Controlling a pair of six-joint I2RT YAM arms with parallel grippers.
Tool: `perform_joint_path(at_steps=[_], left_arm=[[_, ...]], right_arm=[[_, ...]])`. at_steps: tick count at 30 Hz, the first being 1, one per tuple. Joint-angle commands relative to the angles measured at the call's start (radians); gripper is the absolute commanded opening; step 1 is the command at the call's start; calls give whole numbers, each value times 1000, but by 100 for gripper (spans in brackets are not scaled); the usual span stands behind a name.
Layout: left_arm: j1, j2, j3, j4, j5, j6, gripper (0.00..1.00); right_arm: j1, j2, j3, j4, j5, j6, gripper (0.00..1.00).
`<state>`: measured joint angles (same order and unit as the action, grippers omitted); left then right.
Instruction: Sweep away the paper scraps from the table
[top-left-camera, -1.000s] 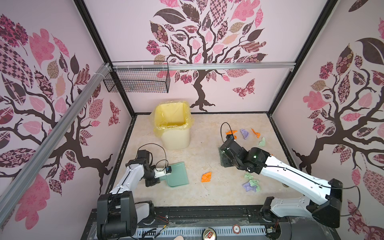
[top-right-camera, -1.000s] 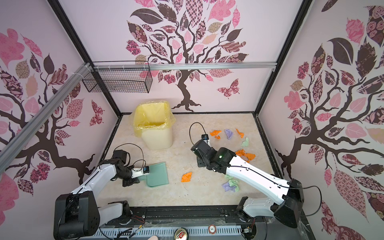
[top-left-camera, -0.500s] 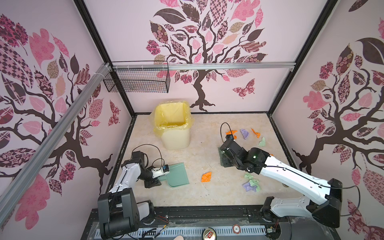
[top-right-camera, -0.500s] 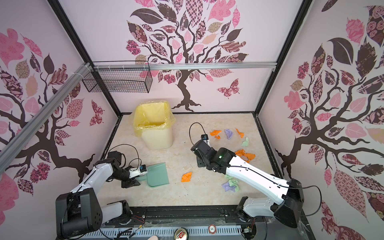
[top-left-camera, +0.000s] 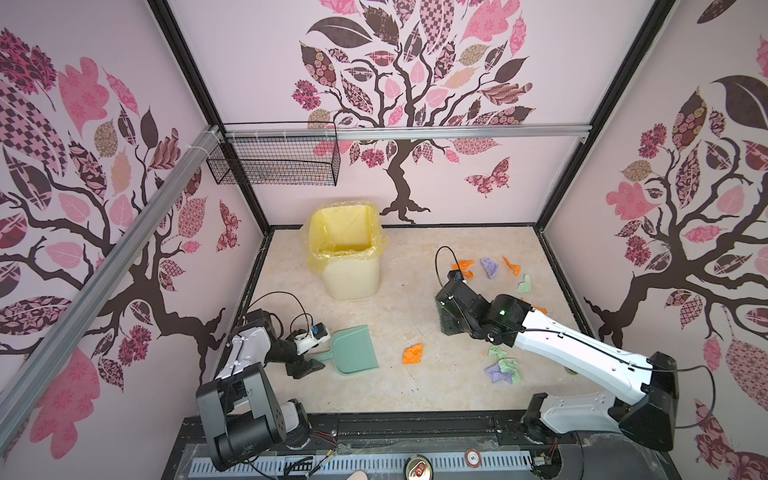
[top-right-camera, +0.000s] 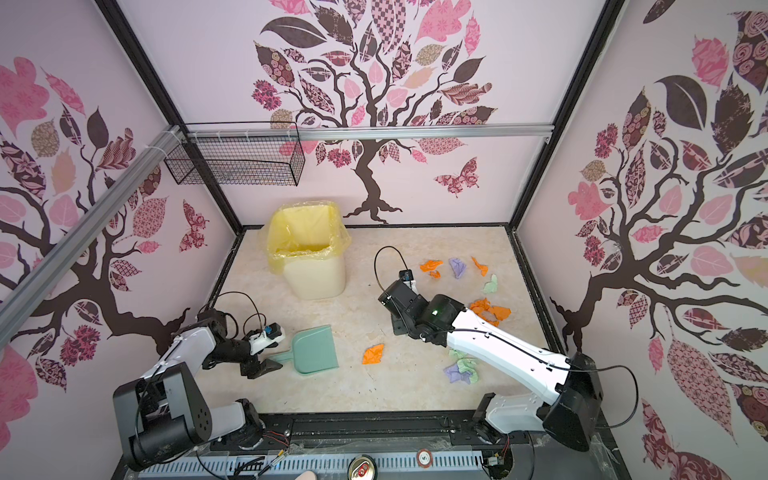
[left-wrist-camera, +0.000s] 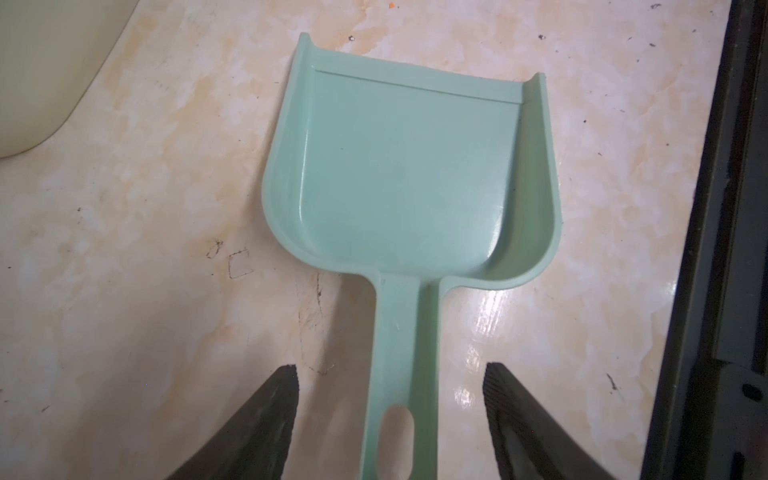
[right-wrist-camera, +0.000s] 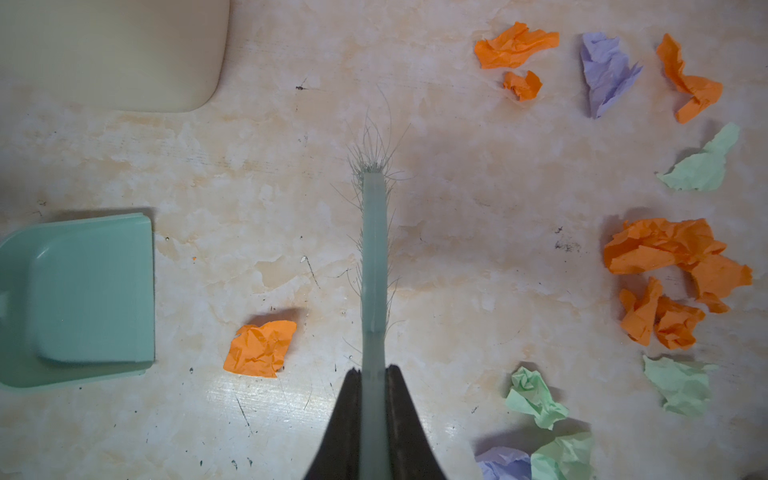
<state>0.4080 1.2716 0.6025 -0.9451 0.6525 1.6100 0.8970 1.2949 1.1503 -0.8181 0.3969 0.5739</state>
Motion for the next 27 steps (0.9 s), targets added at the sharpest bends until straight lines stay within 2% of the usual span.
perform_joint_path(at_steps=[1,4,7,10,12,21,25,27], left_arm=[[3,-5,-35,40,56,47,74],[5,-8,-55,60,62,71,72],[4,-2,-59,73,71,72,65],[5,2,-85,126,82,53,44],[4,-5,-101,143,83,59,39],[4,-40,-123,120,57,122,42],[2,-23,-120,126,61,130,37],[0,-6,-120,135,69,135,28]], right_arm=[[-2,27,19,-1,14,-10,0],[-1,33,24,-3,13,-8,0],[-2,38,28,-5,10,-6,0],[-1,37,29,-6,6,-3,0],[-2,33,29,-9,5,-1,0],[-2,25,32,-15,-3,7,0],[-1,29,35,-8,-12,8,0],[-2,30,41,-7,-15,8,0]])
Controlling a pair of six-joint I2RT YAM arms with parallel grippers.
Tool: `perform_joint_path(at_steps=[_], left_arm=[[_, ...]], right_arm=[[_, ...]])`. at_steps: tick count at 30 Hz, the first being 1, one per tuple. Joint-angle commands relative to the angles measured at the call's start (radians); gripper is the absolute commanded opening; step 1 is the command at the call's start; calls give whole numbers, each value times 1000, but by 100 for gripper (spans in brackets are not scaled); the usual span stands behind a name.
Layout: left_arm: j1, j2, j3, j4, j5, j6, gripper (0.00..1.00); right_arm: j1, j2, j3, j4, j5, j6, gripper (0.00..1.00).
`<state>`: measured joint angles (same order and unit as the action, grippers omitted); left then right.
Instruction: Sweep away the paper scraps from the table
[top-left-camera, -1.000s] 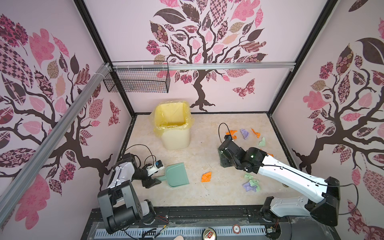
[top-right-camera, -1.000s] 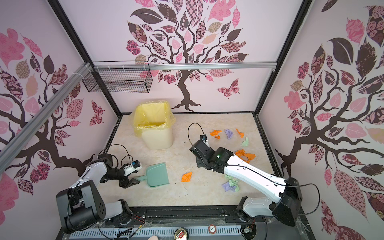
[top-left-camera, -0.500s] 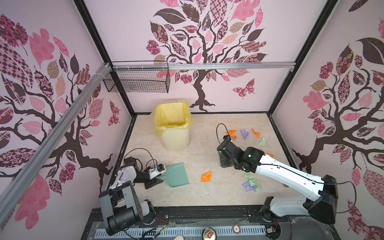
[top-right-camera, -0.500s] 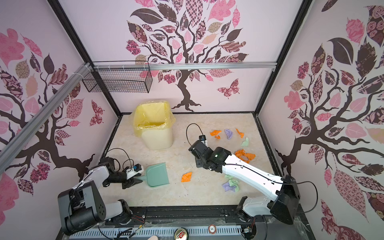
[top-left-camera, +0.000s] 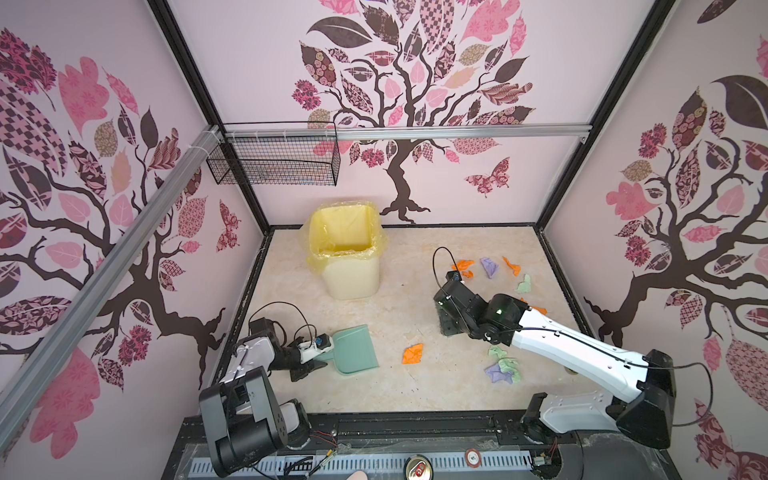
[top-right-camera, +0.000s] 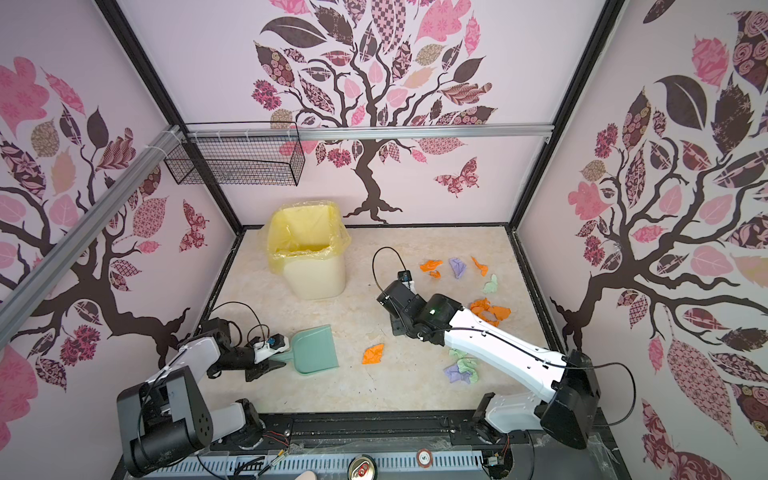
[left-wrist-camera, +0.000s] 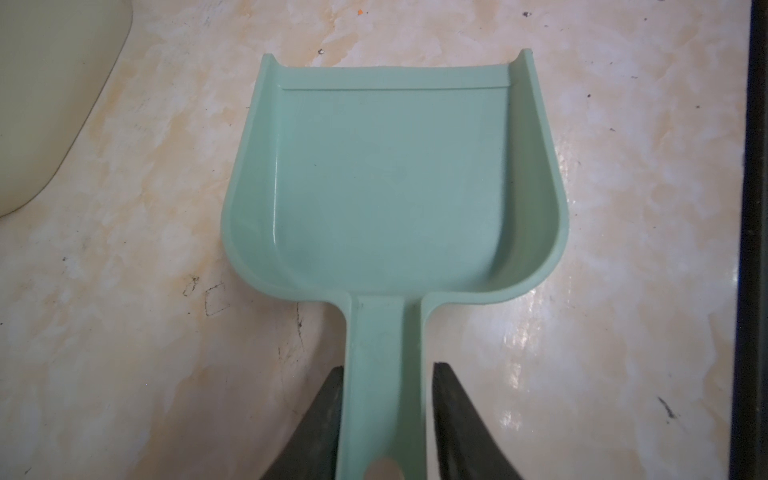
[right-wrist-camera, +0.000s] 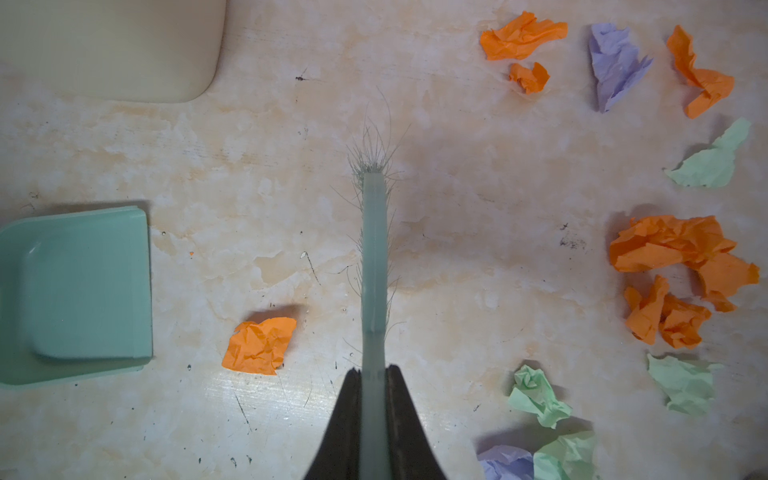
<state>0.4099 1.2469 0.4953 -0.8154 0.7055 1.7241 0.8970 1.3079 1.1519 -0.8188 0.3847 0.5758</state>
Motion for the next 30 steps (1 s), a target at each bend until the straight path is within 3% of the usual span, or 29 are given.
perform_joint_path(at_steps=[1,10,16,19,20,21,30], left_arm=[[-3,27,-14,12,19,22,22],[-12,40,-7,9,26,24,19],[-18,32,3,1,45,10,26],[-20,41,25,-17,52,-6,20],[-21,44,35,-27,55,-14,14],[-20,45,51,-50,58,-18,0],[-16,2,127,-166,19,-38,0]], right_arm=[[-2,17,42,-8,-3,6,0],[-2,22,52,-13,-7,8,0],[-1,37,60,-15,-6,3,0],[-1,39,64,-27,6,0,0],[-2,39,68,-32,11,-2,0],[-2,40,72,-38,17,-5,0],[-4,70,122,-78,75,-44,0]])
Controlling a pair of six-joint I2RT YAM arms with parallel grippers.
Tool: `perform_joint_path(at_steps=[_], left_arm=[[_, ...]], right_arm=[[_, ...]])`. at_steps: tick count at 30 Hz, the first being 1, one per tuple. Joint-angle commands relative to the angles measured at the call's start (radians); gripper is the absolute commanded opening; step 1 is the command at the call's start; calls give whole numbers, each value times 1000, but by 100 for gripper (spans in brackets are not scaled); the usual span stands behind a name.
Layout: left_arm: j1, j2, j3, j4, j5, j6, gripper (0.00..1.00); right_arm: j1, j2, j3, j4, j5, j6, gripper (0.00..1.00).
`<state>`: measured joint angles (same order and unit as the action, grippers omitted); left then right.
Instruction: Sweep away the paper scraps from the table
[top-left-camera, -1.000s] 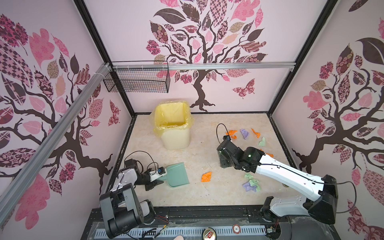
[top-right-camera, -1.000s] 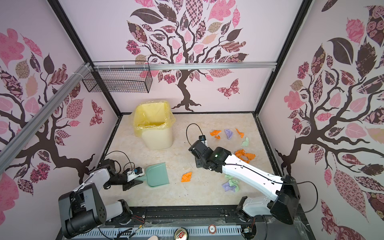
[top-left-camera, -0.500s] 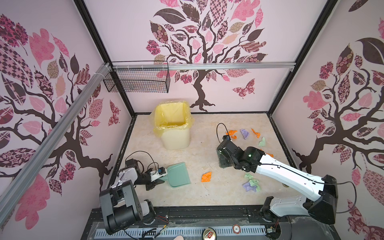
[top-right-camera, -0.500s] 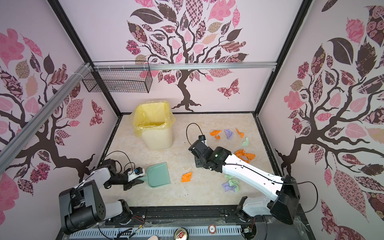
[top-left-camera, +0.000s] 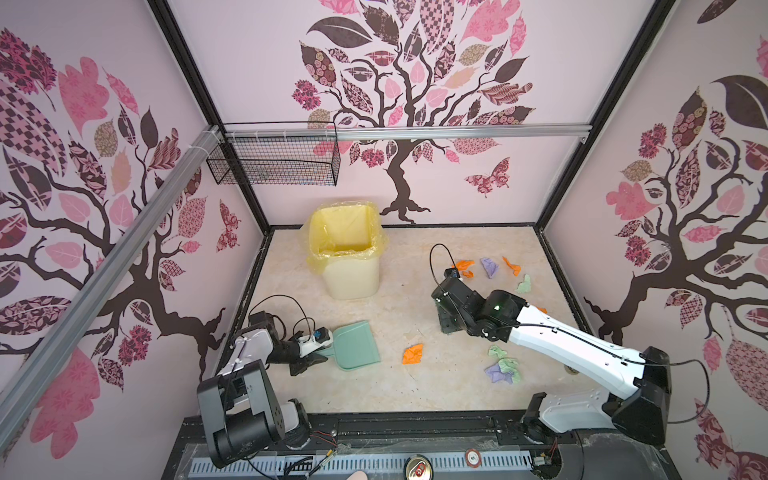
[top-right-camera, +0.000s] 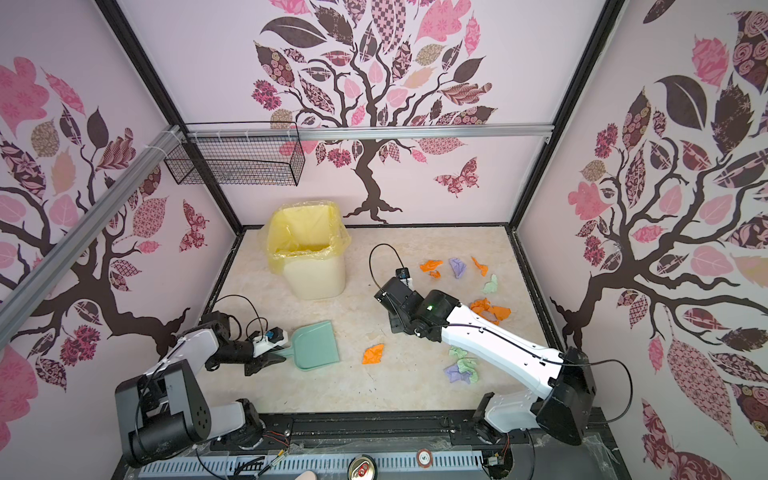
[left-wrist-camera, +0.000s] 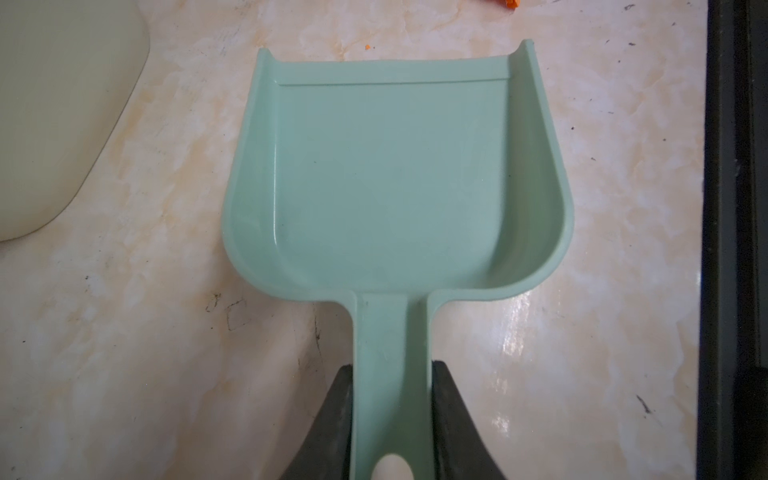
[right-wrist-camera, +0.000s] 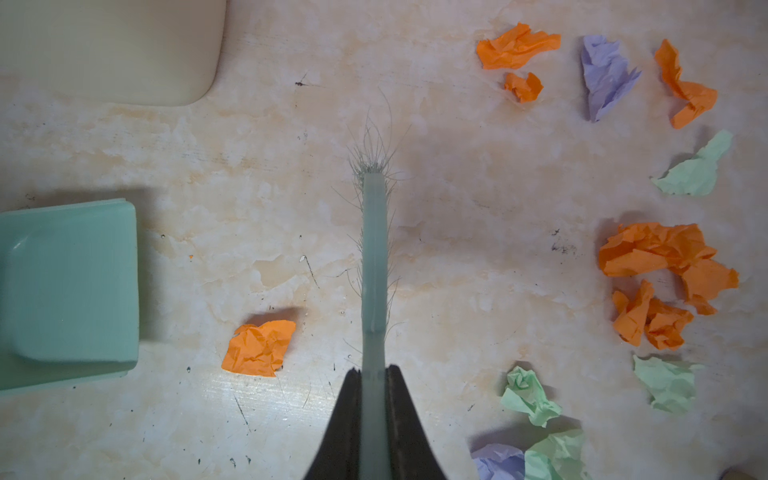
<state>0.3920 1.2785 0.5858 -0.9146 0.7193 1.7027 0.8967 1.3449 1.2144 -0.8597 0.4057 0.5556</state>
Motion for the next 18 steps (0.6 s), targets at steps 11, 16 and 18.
perform_joint_path(at_steps=[11,16,18], left_arm=[[-7,-156,99,-168,-32,-35,0],[-28,-138,135,-196,-41,-65,0],[-34,-147,137,-195,-39,-81,0]], right_arm=[[-204,136,360,-109,199,-308,0],[-321,330,491,-33,332,-599,0],[-390,443,596,-30,349,-677,0]])
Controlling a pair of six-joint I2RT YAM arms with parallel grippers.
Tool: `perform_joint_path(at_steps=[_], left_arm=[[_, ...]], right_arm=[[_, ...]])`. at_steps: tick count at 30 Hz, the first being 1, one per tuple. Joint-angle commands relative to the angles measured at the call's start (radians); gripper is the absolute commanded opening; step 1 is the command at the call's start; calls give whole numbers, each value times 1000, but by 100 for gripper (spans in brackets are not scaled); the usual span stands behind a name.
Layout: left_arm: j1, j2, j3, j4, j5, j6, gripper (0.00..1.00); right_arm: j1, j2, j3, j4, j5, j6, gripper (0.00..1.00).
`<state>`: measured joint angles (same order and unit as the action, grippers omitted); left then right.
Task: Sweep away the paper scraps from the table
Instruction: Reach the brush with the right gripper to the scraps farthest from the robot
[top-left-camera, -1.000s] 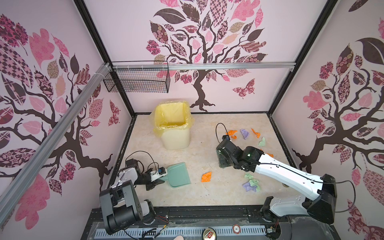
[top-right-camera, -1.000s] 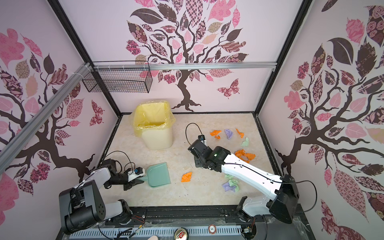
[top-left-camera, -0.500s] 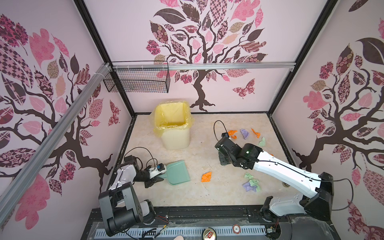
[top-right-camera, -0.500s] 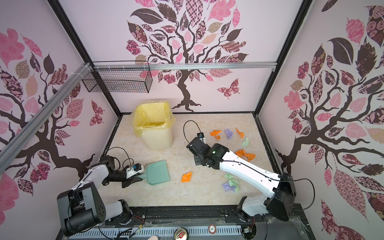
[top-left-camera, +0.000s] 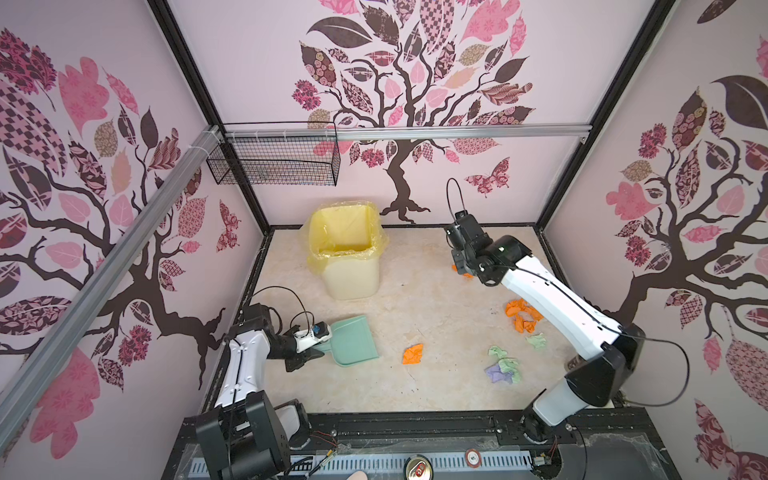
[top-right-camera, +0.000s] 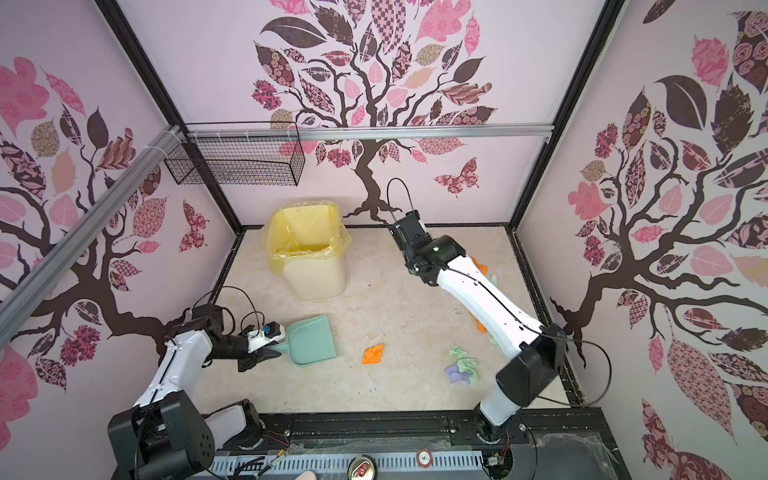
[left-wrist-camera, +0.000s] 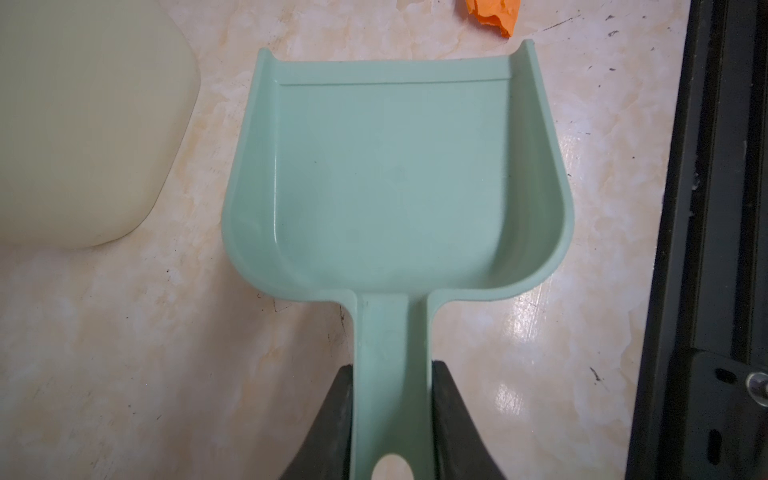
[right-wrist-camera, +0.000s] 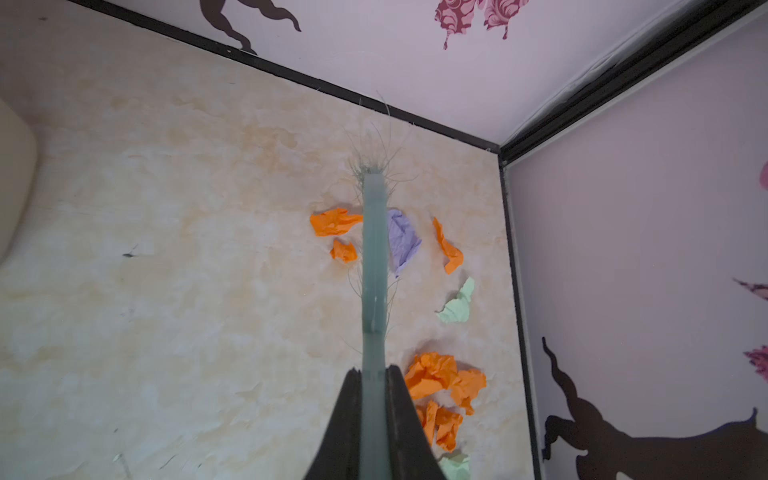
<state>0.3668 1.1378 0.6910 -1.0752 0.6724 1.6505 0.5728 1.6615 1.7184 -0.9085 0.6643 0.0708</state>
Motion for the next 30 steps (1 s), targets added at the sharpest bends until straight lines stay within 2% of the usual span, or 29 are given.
perform_joint_path(at_steps=[1,4,7,10,12,15,17,24,30], left_arm=[[-11,-11,30,-38,11,-33,0],[-16,-34,22,-49,13,-36,0],[-19,-53,1,-53,6,-30,0],[-20,-65,-14,-53,-3,-23,0],[-21,-70,-27,-45,-8,-21,0],[-20,-68,-35,-38,-10,-21,0],[-21,-66,-33,-40,-8,-20,0],[-20,-42,-14,-37,-1,-11,0],[-24,-23,-7,-39,-4,2,0]], right_arm=[[-89,172,141,19,97,-224,0],[-146,318,265,88,152,-365,0],[-181,436,307,230,223,-547,0],[-202,530,325,379,192,-697,0],[-199,588,349,417,154,-762,0],[-186,655,414,351,118,-765,0],[-169,666,395,332,114,-765,0],[-91,539,75,388,83,-721,0],[-6,404,-133,348,86,-622,0]])
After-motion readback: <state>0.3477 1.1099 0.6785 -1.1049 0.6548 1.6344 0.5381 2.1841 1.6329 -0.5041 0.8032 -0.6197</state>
